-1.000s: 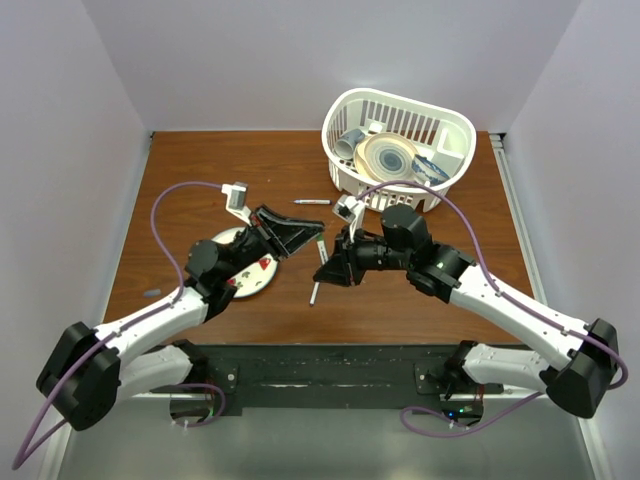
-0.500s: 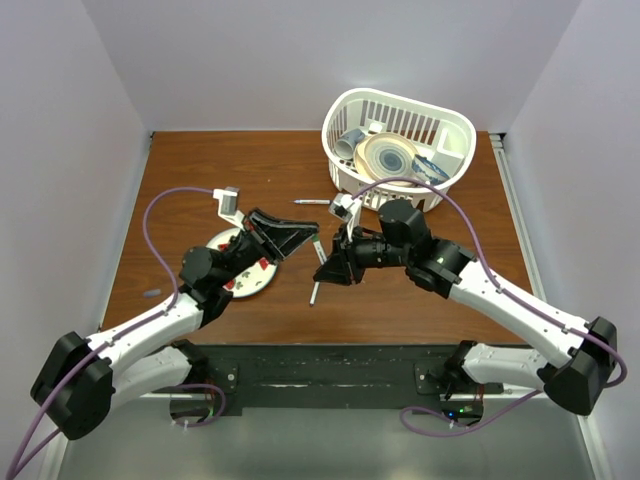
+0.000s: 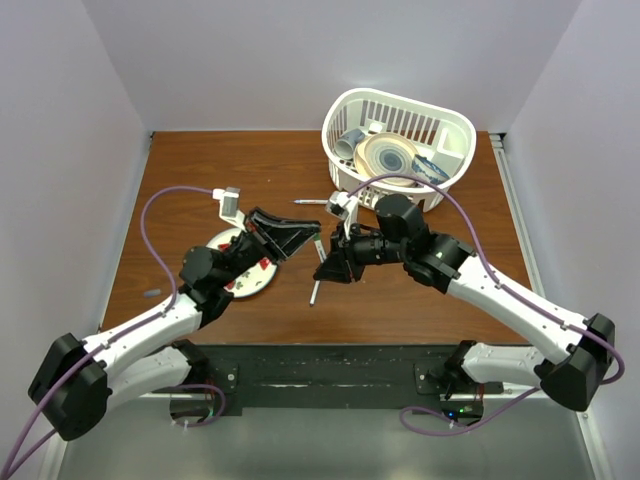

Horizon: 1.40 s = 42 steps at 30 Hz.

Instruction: Insert the pens into the pen caps

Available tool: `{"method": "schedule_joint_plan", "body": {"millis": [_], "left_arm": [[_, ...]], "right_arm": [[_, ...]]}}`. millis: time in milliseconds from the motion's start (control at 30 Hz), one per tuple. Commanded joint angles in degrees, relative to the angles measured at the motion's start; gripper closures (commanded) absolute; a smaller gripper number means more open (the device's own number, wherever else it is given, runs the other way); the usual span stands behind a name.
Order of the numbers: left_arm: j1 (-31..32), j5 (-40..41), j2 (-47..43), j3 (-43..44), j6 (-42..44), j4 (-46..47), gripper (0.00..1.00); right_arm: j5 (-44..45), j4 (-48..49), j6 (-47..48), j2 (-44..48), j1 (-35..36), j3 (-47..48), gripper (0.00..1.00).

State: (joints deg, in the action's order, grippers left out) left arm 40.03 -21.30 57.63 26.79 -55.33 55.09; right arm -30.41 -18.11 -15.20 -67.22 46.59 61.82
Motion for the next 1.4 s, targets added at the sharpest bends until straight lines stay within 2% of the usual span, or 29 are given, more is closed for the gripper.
{"method": "schedule_joint_plan", "body": {"millis": [0,133,300,433,500,567,633,667,700,800,867,900,933,967,1033,1167,1267,1367], "left_arm": [[9.10,-37.67,2.67,-6.74,-2.93,-16.78,1.00],[9.10,-39.95,3.98,-8.33,-6.71,-10.46,1.00],[9.10,-41.19,3.45,-6.84,-6.89,-11.24,1.00],[8.14,-40.58,5.13,-5.53,-15.58,1.06,1.00],[4.56,-39.35,5.22,0.07,-15.86,-1.63,1.00],[1.21,-38.73,5.04,4.39,-14.03,-4.80,1.00],[-4.77,-36.45,4.69,9.59,-13.05,-10.25,1.00],[-6.53,-35.57,4.95,11.17,-11.05,-12.70,1.00],[-9.76,-33.91,5.82,14.32,-9.81,-19.17,1.00],[-13.65,-30.83,9.24,19.70,-4.36,-28.24,1.00],[-14.28,-27.33,11.18,22.77,0.10,-33.18,1.00],[-14.37,-25.65,13.45,23.74,2.22,-35.21,1.00],[-14.37,-23.28,14.78,24.97,4.59,-38.88,1.00],[-14.37,-18.82,16.10,26.81,8.45,-41.96,1.00],[-14.10,-14.76,19.44,27.09,10.24,-44.98,1.00],[-11.04,-9.05,24.98,24.36,7.00,-37.78,1.00],[-5.94,-2.46,31.21,28.04,8.48,-41.62,1.00],[-2.68,-0.59,37.37,30.51,7.01,-41.91,1.00]], "right_arm": [[18.02,38.06,-2.82,0.69,-5.63,14.29,1.00],[16.79,37.88,-2.38,0.34,-5.63,16.31,1.00],[15.66,36.92,-0.88,0.43,-5.81,17.98,1.00],[13.29,34.99,-1.93,-0.19,-5.81,18.42,1.00],[12.83,32.36,-2.64,0.16,-5.81,17.29,1.00],[11.61,32.26,-4.75,1.38,-5.89,12.20,1.00],[10.99,32.96,-6.84,4.10,-5.81,5.29,0.98],[10.12,32.79,-7.29,5.07,-5.89,3.24,0.92],[9.85,30.87,-7.56,7.52,-5.81,1.39,0.89],[10.90,27.09,-8.88,12.01,-5.81,-6.52,0.57],[13.43,24.10,-9.49,17.19,-5.89,-11.10,0.47],[13.97,20.95,-9.67,18.69,-5.89,-12.33,0.31],[14.41,19.01,-9.32,21.75,-5.89,-13.82,0.26],[15.20,16.90,-9.32,23.09,-5.89,-14.44,0.23],[17.31,11.27,-9.58,25.46,-5.81,-15.76,0.17],[22.40,5.29,-11.69,30.12,-5.81,-17.79,0.12],[26.27,2.47,-11.08,31.18,-5.81,-18.40,0.08],[29.96,0.45,-10.11,31.19,-5.81,-18.32,0.05]]}}
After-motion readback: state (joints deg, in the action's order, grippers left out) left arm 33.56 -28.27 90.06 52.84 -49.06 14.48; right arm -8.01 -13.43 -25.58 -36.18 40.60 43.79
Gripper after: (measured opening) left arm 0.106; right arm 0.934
